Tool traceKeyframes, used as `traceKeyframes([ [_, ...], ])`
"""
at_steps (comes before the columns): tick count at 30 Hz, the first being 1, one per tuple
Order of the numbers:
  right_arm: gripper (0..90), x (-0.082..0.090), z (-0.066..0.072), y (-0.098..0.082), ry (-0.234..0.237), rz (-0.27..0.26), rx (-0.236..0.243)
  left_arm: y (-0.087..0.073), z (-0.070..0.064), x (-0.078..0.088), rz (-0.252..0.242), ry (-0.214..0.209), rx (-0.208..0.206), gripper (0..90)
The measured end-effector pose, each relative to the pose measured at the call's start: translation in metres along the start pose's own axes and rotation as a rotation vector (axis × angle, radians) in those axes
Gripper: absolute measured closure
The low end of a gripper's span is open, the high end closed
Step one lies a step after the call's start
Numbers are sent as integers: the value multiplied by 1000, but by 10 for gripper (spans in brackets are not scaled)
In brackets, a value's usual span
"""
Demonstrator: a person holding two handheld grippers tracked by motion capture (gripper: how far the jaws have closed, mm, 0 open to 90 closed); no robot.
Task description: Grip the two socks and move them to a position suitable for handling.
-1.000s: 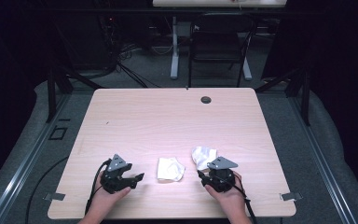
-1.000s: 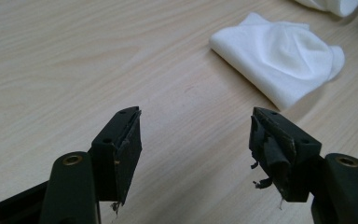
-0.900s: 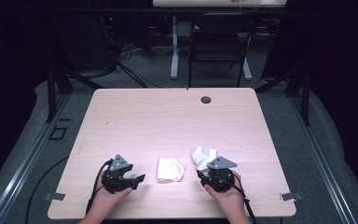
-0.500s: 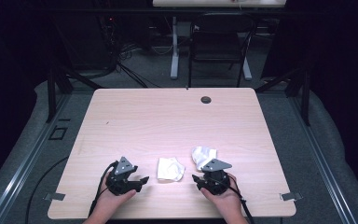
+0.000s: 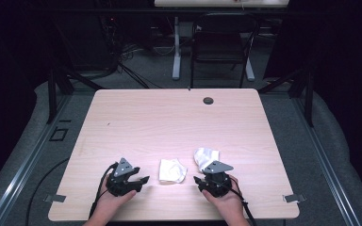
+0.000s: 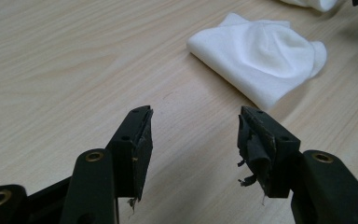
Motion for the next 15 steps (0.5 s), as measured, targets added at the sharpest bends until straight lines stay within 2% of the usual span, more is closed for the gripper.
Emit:
traceKeyframes([
  [1, 570, 0, 1, 1, 2, -10, -1, 1, 1, 1, -2, 16, 6, 458],
  [7, 584, 1, -3, 3, -3, -23, -20, 9, -2, 1, -36, 1, 16, 514],
  [9, 591, 1, -5, 3, -7, -34, -32, 14, -8, -2, -51, -28, 42, 540],
  [10, 591, 1, -5, 3, -7, -34, -32, 14, -8, -2, -51, -28, 42, 563],
  [11, 592, 1, -7, 4, -12, -40, -44, 18, -13, -5, -61, -42, 45, 587],
  [15, 589, 2, -9, 3, -16, -33, -52, 25, -24, -13, -58, -56, 26, 617],
])
Point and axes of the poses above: each handheld gripper's, and its own axes: x roughly backward along the jaws, y roughly out of its top, z roughly to its left, the point moved 10 cm from there along -x, roughly forward along the jaws, and after that the axes turned 15 degrees about -z, right-handed, at the moved point
